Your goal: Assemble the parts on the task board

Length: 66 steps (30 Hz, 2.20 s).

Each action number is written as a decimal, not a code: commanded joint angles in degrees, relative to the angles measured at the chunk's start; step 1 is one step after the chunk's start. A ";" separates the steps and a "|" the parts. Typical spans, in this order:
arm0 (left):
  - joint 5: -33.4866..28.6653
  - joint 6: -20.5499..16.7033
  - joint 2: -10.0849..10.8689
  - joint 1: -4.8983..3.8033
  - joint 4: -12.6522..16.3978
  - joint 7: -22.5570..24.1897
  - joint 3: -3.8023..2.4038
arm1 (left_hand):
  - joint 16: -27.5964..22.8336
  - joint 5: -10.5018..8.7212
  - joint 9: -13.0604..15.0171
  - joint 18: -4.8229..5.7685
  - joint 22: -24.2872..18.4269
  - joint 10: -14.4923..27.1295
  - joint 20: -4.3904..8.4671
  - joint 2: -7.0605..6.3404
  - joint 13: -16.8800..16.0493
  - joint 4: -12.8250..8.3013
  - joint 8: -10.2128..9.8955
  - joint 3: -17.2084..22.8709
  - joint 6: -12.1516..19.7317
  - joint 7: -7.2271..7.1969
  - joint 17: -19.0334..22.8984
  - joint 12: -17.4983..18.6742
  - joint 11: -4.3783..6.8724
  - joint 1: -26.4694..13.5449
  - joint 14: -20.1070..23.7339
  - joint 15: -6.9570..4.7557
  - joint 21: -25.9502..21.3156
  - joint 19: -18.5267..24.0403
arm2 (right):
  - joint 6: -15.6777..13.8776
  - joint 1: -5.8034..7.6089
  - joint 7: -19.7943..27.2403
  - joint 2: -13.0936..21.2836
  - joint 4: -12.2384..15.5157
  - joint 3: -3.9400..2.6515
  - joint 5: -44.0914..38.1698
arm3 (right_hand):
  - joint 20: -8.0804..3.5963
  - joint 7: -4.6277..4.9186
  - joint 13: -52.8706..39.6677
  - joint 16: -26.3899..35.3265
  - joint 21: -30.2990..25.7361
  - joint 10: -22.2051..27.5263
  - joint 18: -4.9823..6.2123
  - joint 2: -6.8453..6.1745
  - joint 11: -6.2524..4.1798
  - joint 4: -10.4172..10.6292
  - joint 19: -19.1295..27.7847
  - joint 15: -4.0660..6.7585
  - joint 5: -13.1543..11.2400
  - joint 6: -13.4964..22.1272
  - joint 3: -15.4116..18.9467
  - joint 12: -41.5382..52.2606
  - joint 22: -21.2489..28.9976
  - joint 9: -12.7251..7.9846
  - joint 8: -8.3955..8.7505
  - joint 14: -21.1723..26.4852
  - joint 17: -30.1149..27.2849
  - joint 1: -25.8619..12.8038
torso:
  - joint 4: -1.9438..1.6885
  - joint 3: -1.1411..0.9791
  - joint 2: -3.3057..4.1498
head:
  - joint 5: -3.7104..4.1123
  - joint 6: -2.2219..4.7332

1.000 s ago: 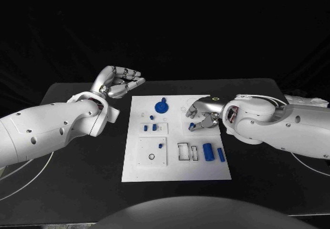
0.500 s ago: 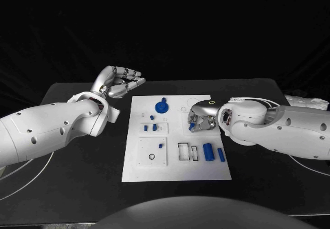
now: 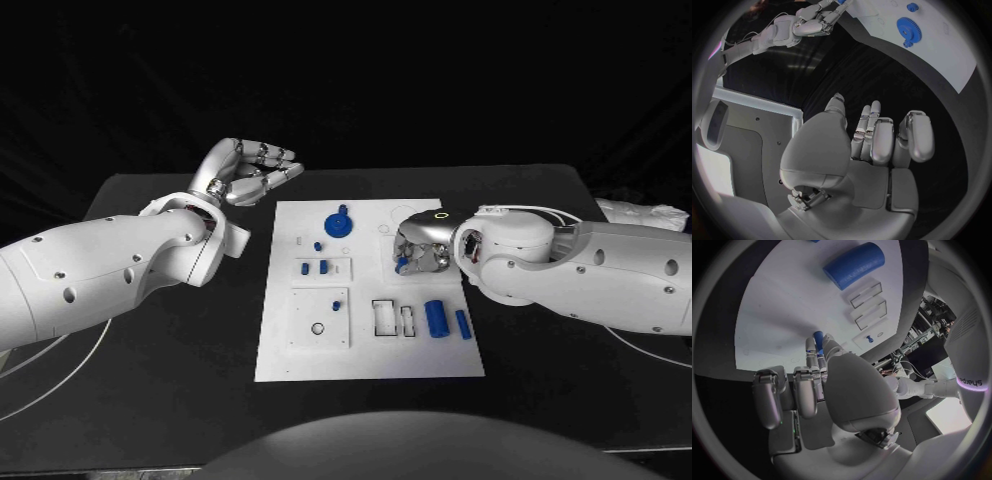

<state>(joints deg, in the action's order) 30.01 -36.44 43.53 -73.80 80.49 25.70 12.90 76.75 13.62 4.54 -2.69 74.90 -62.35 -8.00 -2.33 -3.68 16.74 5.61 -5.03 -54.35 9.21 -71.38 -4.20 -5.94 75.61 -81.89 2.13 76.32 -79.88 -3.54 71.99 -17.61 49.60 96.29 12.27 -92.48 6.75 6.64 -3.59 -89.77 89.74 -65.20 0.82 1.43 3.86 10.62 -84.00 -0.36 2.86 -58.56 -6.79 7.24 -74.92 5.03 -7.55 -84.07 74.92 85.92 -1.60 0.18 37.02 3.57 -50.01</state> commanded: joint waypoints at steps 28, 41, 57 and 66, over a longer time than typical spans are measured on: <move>-0.02 0.38 -0.24 -0.03 -0.08 0.63 -0.04 | -0.05 0.23 -0.07 -0.58 10.10 0.23 -0.08 0.54 -0.03 -0.03 -0.39 0.26 0.10 0.23 0.05 0.29 -0.22 0.20 -0.41 -0.09 -0.14 -0.22 | -9.40 2.32 2.70 1.58 4.03 -0.06 -2.58 | -0.82 -0.95 0.14 -0.23 0.26 -4.54 -0.82 1.83 -0.85 0.21 -6.00 0.73 -0.10 -4.53 -2.78 -1.06 -15.08 0.79 -1.47 -5.93 15.08 2.21 | 0.02 0.01 0.03 | -0.41 0.01; -0.02 0.62 -0.70 -0.02 -0.69 0.73 -0.03 | -0.05 0.23 -0.07 -0.58 10.10 0.23 -0.08 0.54 -0.03 -0.03 -0.39 0.26 0.10 0.23 0.05 0.29 -0.22 0.20 -0.41 -0.09 -0.14 -0.22 | -10.37 3.61 6.42 -1.89 6.46 -0.15 -1.15 | -0.68 -0.69 0.15 -0.23 0.26 -4.50 -0.82 1.53 -0.62 0.32 -6.00 0.48 -0.07 -4.39 -2.99 -1.76 -15.08 0.71 -1.16 -5.93 15.08 2.39 | -0.03 0.01 -0.08 | -2.82 0.01; -0.02 1.01 -2.22 0.15 -2.71 0.77 0.01 | -0.09 0.29 -0.07 -0.59 10.08 0.23 -0.08 0.59 -0.03 -0.04 -0.40 0.25 0.09 0.22 0.12 0.29 -0.22 0.28 -0.39 -0.09 -0.22 -0.18 | -6.88 -0.06 11.99 -9.78 4.71 -0.15 -1.80 | -0.46 -0.39 0.16 -0.23 0.26 -4.26 -0.82 1.12 -0.32 0.32 -6.00 0.20 -0.06 -4.13 -3.22 -2.59 -15.08 0.59 -0.73 -5.93 15.08 2.64 | -0.15 0.23 -0.36 | -5.23 0.01; -0.02 1.21 -2.61 0.17 -3.12 0.79 0.02 | -0.04 0.34 -0.08 -0.59 10.09 0.25 -0.08 0.61 -0.03 -0.04 -0.43 0.23 0.10 0.23 0.04 0.30 -0.23 0.34 -0.42 -0.09 -0.22 -0.19 | -3.03 -1.26 12.91 -11.68 3.34 -0.13 -2.26 | -0.38 -0.32 0.16 -0.23 0.26 -4.13 -0.82 1.05 -0.24 0.31 -6.00 0.12 -0.06 -4.03 -3.34 -2.89 -15.08 0.54 -0.57 -5.93 15.08 2.75 | -0.14 0.19 -0.37 | -5.38 0.01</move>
<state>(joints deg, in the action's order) 30.01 -36.12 41.08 -73.63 77.36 25.73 12.95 76.75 13.62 4.54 -2.69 74.90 -62.35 -8.00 -2.11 -3.68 16.74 5.42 -5.03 -54.35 9.21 -71.32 -4.20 -5.94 75.83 -81.89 2.13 76.32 -79.88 -9.87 70.85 -6.35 38.06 99.76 12.15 -93.79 6.35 6.17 -3.48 -89.77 89.74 -69.36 0.81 3.14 3.35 10.91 -84.00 0.12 2.49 -61.01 -9.90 4.53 -74.93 5.06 -8.16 -84.13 74.90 88.67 -1.74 0.41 36.64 -1.75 -50.01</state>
